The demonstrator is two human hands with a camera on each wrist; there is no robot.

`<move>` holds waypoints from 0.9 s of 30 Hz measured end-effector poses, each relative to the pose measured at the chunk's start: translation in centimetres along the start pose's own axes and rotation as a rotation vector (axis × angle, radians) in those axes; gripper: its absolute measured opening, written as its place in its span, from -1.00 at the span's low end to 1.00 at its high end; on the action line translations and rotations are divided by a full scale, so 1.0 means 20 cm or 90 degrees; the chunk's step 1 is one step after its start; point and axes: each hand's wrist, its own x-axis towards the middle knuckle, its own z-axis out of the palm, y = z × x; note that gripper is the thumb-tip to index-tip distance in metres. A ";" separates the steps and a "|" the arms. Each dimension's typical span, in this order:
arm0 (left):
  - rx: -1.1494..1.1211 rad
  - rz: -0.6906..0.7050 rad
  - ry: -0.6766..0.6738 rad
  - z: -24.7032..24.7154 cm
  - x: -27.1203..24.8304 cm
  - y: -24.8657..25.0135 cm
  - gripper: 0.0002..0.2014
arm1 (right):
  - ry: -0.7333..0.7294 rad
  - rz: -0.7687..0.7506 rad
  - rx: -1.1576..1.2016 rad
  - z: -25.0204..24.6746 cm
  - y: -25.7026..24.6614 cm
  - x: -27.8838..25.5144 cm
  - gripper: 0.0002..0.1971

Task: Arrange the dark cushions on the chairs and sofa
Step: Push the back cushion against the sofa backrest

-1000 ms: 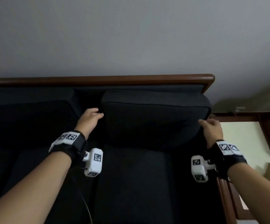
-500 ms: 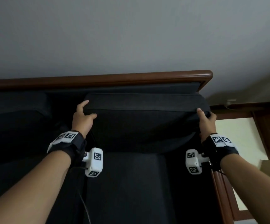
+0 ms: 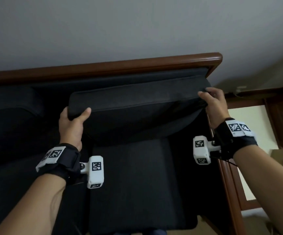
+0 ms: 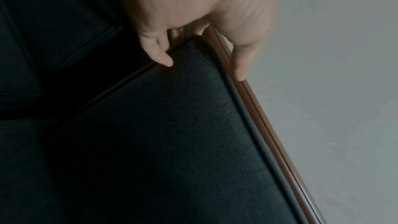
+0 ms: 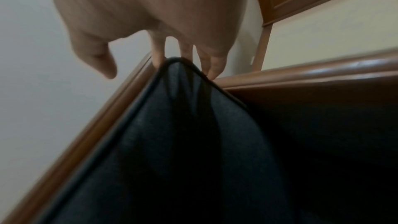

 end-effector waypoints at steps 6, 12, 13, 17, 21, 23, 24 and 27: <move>-0.008 -0.149 -0.038 0.01 0.16 0.12 -0.35 | 0.000 0.050 -0.025 0.00 0.00 0.04 -0.05; 0.026 -0.159 -0.026 0.10 0.18 0.16 -0.37 | 0.073 0.072 -0.055 -0.02 0.02 0.08 -0.23; 0.033 -0.140 -0.032 0.12 0.16 0.17 -0.36 | 0.085 0.080 -0.052 -0.04 0.03 0.09 -0.18; 0.037 -0.143 -0.061 0.10 0.20 0.15 -0.33 | 0.095 0.083 -0.086 -0.02 0.04 0.09 -0.32; 0.017 -0.163 -0.050 -0.03 0.25 0.07 -0.30 | 0.092 0.027 -0.152 0.07 0.04 0.06 -0.55; 0.043 -0.178 -0.053 -0.05 0.24 0.06 -0.23 | 0.094 0.008 -0.161 0.09 0.04 0.05 -0.54; 0.058 -0.186 -0.040 -0.04 0.22 0.07 -0.17 | 0.093 0.006 -0.166 0.08 0.04 0.05 -0.52; 0.055 -0.180 0.028 0.01 0.19 0.06 -0.10 | 0.078 0.020 -0.179 0.03 0.03 0.03 -0.47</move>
